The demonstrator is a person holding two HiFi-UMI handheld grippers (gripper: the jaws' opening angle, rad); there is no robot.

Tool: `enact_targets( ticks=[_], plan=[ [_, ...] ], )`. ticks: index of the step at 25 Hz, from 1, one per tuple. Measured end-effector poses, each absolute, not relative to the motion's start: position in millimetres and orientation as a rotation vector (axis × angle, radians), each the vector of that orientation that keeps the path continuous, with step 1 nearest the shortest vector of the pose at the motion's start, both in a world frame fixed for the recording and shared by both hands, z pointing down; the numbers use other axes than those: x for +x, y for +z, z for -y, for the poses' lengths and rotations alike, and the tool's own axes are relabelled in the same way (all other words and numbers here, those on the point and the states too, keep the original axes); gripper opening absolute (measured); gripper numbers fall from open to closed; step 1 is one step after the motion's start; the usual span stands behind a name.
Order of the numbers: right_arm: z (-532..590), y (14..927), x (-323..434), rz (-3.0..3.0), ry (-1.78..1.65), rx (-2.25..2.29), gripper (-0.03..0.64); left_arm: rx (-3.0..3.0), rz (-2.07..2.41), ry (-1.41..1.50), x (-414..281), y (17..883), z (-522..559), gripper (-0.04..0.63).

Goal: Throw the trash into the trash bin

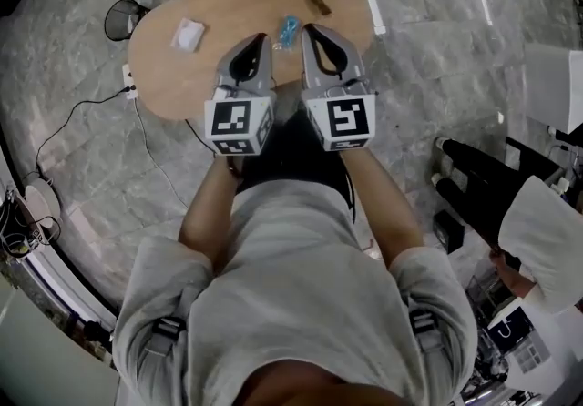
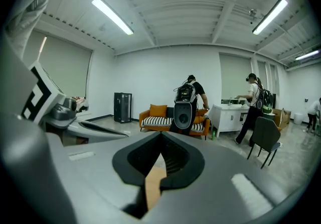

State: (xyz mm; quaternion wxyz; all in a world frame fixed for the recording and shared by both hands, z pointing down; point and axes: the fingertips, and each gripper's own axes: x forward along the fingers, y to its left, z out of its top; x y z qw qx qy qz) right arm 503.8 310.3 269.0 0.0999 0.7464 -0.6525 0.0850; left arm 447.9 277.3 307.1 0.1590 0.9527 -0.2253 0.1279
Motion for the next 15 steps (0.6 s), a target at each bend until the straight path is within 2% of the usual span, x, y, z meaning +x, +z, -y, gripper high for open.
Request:
enact_targets(
  ticks=[15],
  plan=[
    [-240,403,632,1.886,0.485,2.151,0.006,2.655,0.583,0.520,587,418,-204,0.015]
  ],
)
